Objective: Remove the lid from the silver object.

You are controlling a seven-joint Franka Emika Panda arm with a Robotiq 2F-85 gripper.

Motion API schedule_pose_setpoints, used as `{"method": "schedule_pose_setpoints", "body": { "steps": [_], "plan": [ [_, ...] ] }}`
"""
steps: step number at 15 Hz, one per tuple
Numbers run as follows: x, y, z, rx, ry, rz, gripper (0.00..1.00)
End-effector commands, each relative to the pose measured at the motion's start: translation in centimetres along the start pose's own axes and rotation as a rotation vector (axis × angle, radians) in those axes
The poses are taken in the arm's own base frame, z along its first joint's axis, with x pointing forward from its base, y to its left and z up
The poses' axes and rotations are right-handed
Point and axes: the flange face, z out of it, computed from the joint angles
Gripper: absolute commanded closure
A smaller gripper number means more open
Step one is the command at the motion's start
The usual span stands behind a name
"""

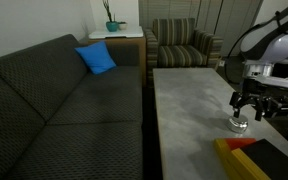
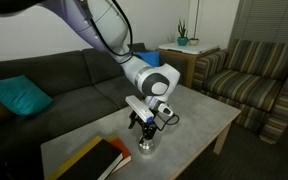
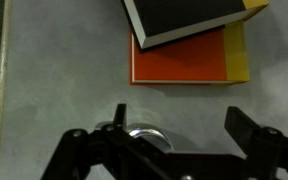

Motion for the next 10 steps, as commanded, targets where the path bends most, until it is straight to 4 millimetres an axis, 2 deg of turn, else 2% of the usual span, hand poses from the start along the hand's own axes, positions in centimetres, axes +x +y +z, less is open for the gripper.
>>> {"method": "schedule_pose_setpoints", "body": {
  "steps": [1, 6, 10],
  "plan": [
    [0.0, -1.1, 0.6, -0.049, -0.007, 0.069, 0.0],
    [-0.4, -0.9, 1.3, -0.117, -0.02, 0.192, 0.0],
    [-0.5, 0.1, 1.7, -0.172, -0.025, 0.172, 0.0]
  ]
}}
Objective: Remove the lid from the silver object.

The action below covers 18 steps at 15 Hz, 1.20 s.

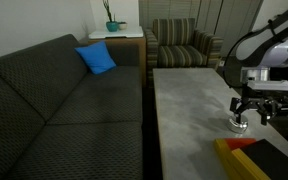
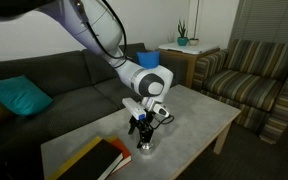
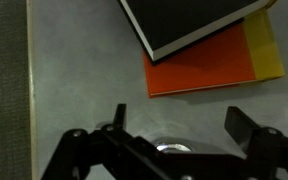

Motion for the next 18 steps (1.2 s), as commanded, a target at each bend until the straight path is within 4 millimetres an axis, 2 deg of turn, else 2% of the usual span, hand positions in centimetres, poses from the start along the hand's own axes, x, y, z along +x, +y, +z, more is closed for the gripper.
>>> {"method": "schedule_pose_setpoints", "body": {
  "steps": [1, 6, 10, 18],
  "plan": [
    [0.1, 0.8, 0.2, -0.048, 0.003, -0.054, 0.0],
    [0.1, 0.3, 0.0, -0.029, 0.004, -0.019, 0.0],
    [0.7, 0.7, 0.4, -0.004, 0.077, 0.063, 0.0],
    [1.6, 0.9, 1.2, 0.026, 0.262, 0.103, 0.0]
  ]
}}
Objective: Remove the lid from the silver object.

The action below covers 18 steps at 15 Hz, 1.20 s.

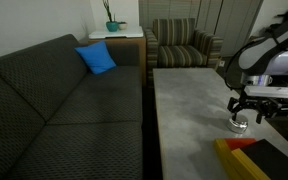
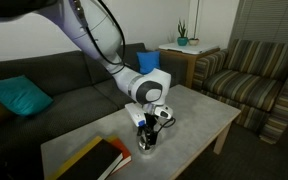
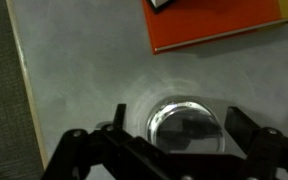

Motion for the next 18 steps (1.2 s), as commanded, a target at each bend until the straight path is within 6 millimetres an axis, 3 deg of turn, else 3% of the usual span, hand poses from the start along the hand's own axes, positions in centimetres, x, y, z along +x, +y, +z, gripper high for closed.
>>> {"method": "schedule_pose_setpoints", "body": {
  "steps": [1, 6, 13, 18],
  "plan": [
    [0.25, 0.13, 0.5, 0.018, 0.095, 0.023, 0.0],
    [0.85, -0.02, 0.02, 0.032, 0.204, 0.032, 0.0],
    [0.65, -0.18, 0.23, 0.037, 0.189, 0.014, 0.0],
    [0.48, -0.5, 0.32, 0.002, 0.19, -0.096, 0.0]
  ]
}}
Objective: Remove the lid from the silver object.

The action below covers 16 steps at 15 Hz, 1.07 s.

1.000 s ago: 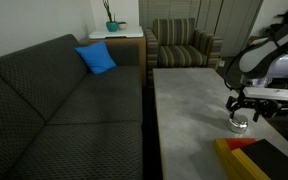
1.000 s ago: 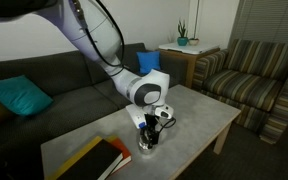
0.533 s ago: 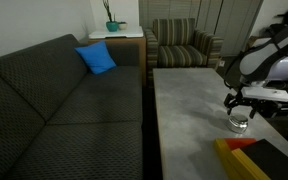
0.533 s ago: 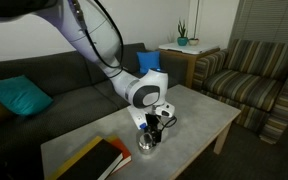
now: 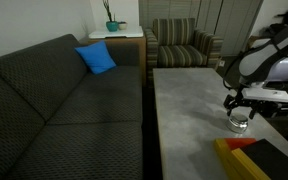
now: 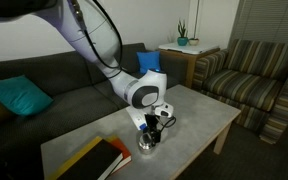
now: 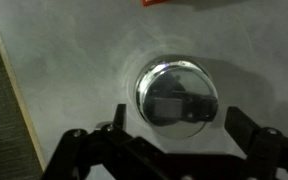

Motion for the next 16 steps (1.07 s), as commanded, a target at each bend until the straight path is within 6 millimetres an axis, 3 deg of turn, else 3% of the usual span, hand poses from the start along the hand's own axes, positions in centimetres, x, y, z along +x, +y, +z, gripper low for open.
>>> {"method": "schedule_pose_setpoints", "body": {
  "steps": [1, 7, 16],
  "plan": [
    [-0.27, -0.02, 0.27, -0.036, 0.007, -0.108, 0.0],
    [-0.41, -0.19, 0.33, -0.066, 0.004, -0.211, 0.0],
    [-0.63, -0.27, 0.54, -0.067, 0.005, -0.212, 0.0]
  ]
}}
